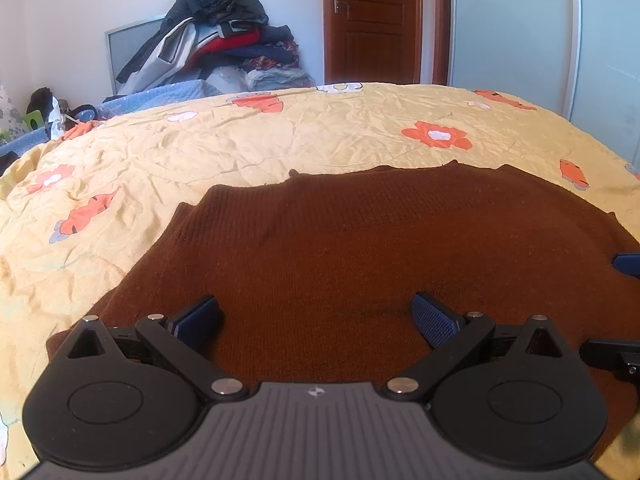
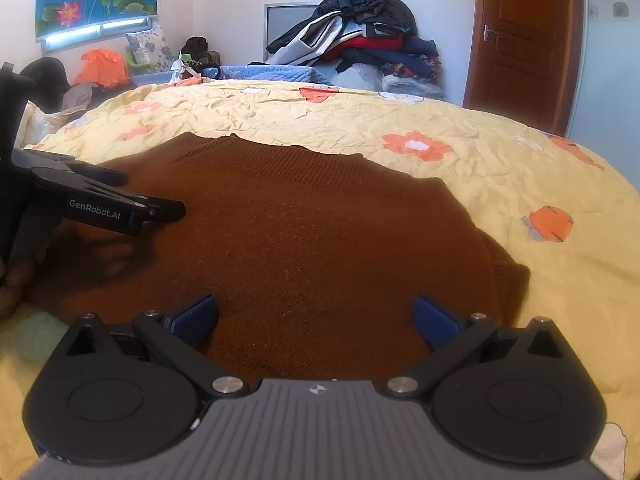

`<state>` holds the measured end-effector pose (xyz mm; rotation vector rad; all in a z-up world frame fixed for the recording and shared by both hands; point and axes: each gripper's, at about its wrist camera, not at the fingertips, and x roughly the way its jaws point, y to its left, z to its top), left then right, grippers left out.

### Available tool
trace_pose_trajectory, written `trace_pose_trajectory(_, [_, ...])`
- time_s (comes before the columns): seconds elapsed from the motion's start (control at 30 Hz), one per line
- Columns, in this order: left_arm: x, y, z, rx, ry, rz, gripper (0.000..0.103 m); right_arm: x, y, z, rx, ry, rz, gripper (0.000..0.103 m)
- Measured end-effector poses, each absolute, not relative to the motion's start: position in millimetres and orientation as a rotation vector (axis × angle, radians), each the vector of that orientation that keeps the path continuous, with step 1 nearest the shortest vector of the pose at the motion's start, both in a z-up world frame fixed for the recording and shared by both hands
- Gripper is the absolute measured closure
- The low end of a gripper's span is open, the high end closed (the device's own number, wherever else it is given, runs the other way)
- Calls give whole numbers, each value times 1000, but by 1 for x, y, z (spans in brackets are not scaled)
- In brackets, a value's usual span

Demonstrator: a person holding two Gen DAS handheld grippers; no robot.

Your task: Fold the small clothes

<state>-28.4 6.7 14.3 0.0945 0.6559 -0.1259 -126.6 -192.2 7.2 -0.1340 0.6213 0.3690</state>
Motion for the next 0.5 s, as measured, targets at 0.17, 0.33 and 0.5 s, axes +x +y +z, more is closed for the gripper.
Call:
trace_pose_trajectory(0.17, [-43,4,28,96,684,-72,0,-133,-194,24,-59,629,314,0])
trace_pose_trajectory(0.33, [-70,7,26,87,709,-101,0,-138,-194,4,-130,633,326,0])
trace_pose_trajectory(0.5, [-83,12,21,108,675,-90,0,-136,-192,8,-138,656,328,0])
